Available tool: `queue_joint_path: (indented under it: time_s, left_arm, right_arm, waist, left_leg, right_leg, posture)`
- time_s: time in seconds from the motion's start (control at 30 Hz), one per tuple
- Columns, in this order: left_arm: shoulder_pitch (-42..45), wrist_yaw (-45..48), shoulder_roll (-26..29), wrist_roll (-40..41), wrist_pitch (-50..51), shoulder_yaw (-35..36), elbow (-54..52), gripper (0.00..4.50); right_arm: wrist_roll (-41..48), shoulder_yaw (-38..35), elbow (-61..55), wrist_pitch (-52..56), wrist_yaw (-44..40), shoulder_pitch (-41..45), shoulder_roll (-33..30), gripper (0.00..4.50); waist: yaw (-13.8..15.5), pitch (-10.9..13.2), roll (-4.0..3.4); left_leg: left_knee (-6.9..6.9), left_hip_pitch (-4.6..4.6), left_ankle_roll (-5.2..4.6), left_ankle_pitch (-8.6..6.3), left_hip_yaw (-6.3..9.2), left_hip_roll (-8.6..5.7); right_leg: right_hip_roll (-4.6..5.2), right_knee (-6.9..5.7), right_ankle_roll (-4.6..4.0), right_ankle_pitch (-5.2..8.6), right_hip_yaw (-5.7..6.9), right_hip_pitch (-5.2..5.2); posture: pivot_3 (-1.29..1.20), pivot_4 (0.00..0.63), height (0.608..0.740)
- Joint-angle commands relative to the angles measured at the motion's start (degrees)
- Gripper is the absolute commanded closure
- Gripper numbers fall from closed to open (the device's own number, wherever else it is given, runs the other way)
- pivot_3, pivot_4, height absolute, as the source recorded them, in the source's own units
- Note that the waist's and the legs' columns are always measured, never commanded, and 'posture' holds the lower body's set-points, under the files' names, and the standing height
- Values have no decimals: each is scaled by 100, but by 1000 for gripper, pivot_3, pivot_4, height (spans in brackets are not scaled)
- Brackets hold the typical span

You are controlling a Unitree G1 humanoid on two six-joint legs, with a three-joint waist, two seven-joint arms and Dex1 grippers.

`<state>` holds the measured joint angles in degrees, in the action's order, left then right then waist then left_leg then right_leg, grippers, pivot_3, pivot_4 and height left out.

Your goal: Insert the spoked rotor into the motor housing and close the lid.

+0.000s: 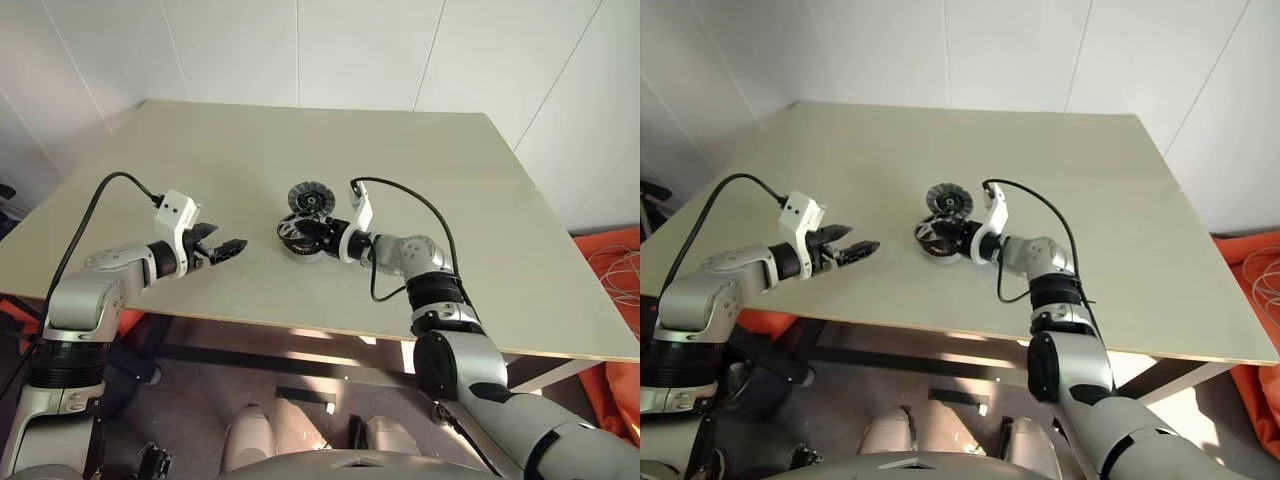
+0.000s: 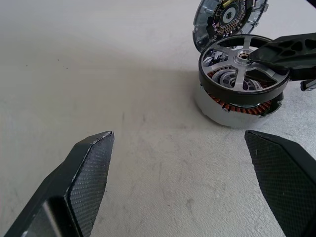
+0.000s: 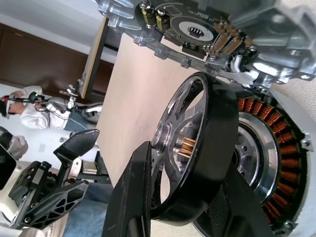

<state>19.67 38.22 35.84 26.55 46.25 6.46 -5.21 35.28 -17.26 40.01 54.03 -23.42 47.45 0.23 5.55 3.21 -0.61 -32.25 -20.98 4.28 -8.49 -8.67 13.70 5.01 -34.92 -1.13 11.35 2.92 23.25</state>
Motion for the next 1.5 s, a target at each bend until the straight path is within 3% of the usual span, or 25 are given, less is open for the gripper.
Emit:
queue_joint_path:
  time_s: [0.03,0.1,0.43,1.5]
  left_arm:
    - [27,-20,88,21,-44,151,-211,0]
    - [16,-22,92,19,-47,153,-221,0]
    - [15,-13,99,10,-59,139,-220,0]
    - [81,30,60,-4,-93,67,-146,0]
  right_arm:
    - [36,-16,-85,-86,-61,87,17,3243]
    - [3,-28,-44,-110,-66,89,-5,3243]
    - [-98,-39,-1,-229,-47,79,-34,9]
    - [249,-138,-1268,-179,-310,-202,-174,9]
  waist:
    - [1,0,0]
    - [1,0,0]
    - [0,-2,3]
    - [1,-2,2]
  left_leg:
    - [0,0,0,0,0,0]
    - [0,0,0,0,0,0]
    - [-2,9,-3,-2,0,0]
    - [-2,2,-3,-2,3,1]
  right_leg:
    - [0,0,0,0,0,0]
    - [0,0,0,0,0,0]
    - [0,-2,0,0,0,-7]
    - [-1,-3,1,1,1,-4]
  posture:
    - [0,0,740]
    - [0,0,740]
    - [0,0,740]
    - [0,0,740]
